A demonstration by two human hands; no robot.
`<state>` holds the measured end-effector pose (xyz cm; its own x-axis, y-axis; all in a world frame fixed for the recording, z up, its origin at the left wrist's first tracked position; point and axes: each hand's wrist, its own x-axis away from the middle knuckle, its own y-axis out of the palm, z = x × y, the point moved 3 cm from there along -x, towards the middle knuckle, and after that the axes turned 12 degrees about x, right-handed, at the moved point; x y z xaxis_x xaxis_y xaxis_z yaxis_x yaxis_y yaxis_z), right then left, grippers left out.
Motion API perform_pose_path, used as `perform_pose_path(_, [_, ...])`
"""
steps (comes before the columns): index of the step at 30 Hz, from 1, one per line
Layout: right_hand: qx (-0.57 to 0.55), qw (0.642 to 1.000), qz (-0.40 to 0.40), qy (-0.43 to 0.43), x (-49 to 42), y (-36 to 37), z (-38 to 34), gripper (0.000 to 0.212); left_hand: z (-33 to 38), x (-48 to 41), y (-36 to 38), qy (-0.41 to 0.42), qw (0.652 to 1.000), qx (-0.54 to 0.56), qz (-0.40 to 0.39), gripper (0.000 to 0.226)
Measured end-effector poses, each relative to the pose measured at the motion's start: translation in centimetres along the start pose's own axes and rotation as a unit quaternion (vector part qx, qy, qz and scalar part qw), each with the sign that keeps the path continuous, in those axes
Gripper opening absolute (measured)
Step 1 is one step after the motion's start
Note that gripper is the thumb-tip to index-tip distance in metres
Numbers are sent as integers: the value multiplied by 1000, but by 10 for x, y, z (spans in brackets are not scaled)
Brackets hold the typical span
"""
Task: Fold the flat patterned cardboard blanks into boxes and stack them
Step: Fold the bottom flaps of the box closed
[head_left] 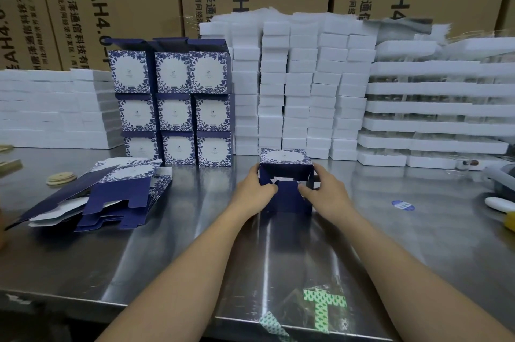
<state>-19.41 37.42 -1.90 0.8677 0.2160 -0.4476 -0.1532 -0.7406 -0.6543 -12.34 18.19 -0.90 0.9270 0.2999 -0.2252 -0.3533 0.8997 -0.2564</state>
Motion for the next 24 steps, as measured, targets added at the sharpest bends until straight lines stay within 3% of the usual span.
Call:
perform_pose_path(4, [-31,998,39,42,3,-6,-1,35,0,-2,1,-4,998,58,1,69])
perform_pose_path(7, [33,995,70,70,4,-12,-2,36,0,-2,1,12,999,48,19,52])
perform_pose_path(10, [58,993,75,69,4,-14,-4,36,-1,-2,2,25,999,11,35,53])
perform_pose_path(17, [-36,998,-27,33,11,-4,-13,44,-1,-2,5,25,997,65,-37,65])
perform_pose_path(21, [-97,993,-62,20,11,0,-9,14,-4,-4,8,31,993,75,-89,65])
perform_pose_path(24, [-77,993,-83,11,11,4,-2,54,-11,-5,7,28,993,53,-101,66])
